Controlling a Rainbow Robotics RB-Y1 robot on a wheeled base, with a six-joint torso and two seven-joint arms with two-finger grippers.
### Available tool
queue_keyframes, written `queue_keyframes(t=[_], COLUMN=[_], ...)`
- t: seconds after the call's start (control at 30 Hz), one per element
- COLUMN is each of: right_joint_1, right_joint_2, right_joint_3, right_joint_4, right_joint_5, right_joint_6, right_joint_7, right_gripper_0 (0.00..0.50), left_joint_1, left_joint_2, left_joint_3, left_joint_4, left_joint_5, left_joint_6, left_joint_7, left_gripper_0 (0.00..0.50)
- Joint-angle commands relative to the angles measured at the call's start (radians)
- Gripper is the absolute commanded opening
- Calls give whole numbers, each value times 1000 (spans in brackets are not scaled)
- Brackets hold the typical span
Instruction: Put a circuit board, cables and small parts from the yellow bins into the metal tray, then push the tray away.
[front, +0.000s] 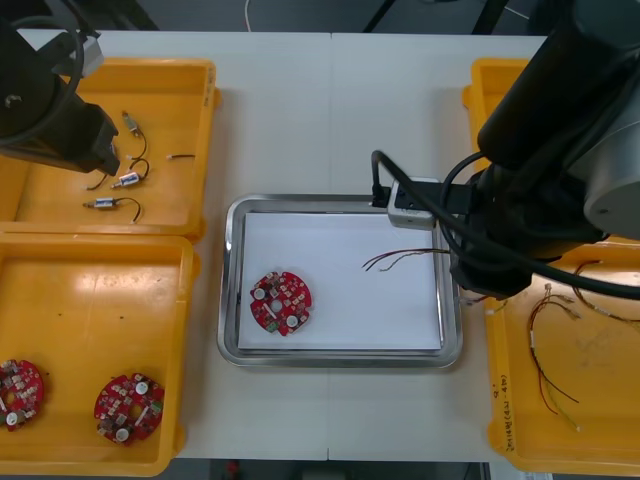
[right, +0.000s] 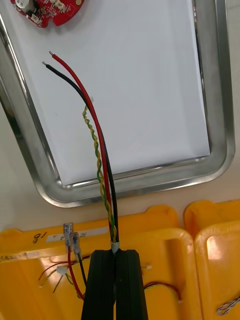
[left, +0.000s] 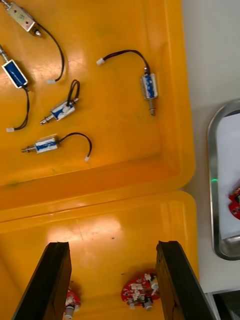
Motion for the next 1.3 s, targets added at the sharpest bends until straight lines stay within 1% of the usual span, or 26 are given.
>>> queue_keyframes(t=[0.03, 0.23, 0.33, 0.47, 0.53, 0.6, 0.67, 0.7, 0.77, 0.83, 0.93, 1.1, 1.17, 1.3], right_joint_1=[-33, -33, -31, 3, 33, 49, 62, 64, 70, 75, 85, 89, 89, 89], right_joint_2=[85, 166, 198, 237, 252, 252, 252, 252, 254, 254, 258, 278, 294, 312], right_joint_3=[75, 119, 135, 142, 150, 173, 218, 230, 276, 299, 311, 326, 333, 334], right_joint_4=[21, 104, 144, 192, 216, 225, 228, 230, 241, 267, 317, 374, 396, 420], right_joint_5=[96, 147, 162, 170, 183, 206, 266, 283, 341, 352, 349, 357, 371, 380], right_joint_6=[-11, -11, -12, -45, -72, -101, -149, -160, -187, -200, -216, -241, -250, -252], right_joint_7=[172, 315, 355, 358, 363, 366, 367, 366, 356, 353, 358, 360, 355, 352], right_gripper_0=[0, 0, 0, 0, 0, 0, 0, 0, 0, 0, 1, 15, 19, 25], left_joint_1=[1, 1, 0, -8, -16, -25, -36, -37, -42, -42, -45, -60, -85, -120], left_joint_2=[42, 44, 42, 42, 42, 44, 42, 42, 42, 42, 42, 46, 46, 44], left_joint_3=[44, 63, 70, 70, 69, 70, 69, 69, 69, 69, 61, -2, -40, -79], left_joint_4=[69, 155, 180, 209, 241, 270, 309, 316, 346, 359, 384, 388, 418, 477], left_joint_5=[-26, -35, -34, -32, -31, -29, -29, -29, -32, -34, -37, -74, -78, -66], left_joint_6=[7, 7, 7, 7, 5, 2, -3, -6, -14, -24, -44, -86, -106, -133], left_joint_7=[-76, -154, -174, -193, -245, -299, -357, -369, -418, -455, -520, -601, -632, -691], left_gripper_0=[500, 500, 500, 500, 500, 500, 500, 500, 500, 500, 500, 500, 500, 500])
